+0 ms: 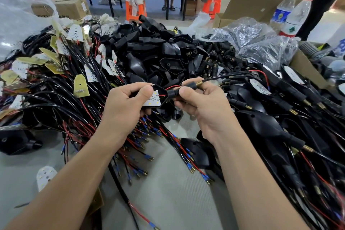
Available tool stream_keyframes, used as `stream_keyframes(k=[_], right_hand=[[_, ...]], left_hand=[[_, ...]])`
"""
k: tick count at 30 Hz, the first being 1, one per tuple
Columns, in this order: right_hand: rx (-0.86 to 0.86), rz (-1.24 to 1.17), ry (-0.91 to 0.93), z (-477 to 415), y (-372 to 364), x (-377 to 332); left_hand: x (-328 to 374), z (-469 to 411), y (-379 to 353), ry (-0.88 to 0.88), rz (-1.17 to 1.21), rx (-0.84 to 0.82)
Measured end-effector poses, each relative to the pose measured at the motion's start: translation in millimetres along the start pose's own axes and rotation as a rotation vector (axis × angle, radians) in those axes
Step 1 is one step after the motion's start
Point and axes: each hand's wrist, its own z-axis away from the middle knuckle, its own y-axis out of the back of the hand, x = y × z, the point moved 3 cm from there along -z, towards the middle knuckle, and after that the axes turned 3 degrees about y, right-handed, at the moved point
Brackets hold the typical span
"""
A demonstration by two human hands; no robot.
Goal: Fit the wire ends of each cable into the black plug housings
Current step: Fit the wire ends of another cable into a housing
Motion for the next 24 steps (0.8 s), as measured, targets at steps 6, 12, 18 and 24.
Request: stream_keyframes(k=[6, 12, 18, 24], right_hand=[[-0.061, -0.009, 0.003, 1, 0, 1], [-0.1, -0.023, 0.069, 3, -3, -1], [-0.11, -0.119, 0.068, 4, -7, -1], [-0.11, -0.018, 0.048, 5, -8, 1]], left_hand=[[0, 1, 8, -0.162, -0.174, 0.101], [-7, 0, 1, -0.014, 0.059, 0.111], [-9, 4, -3, 0.003, 0.027, 0.145], [-9, 5, -2, 0.005, -0.035, 0.164]])
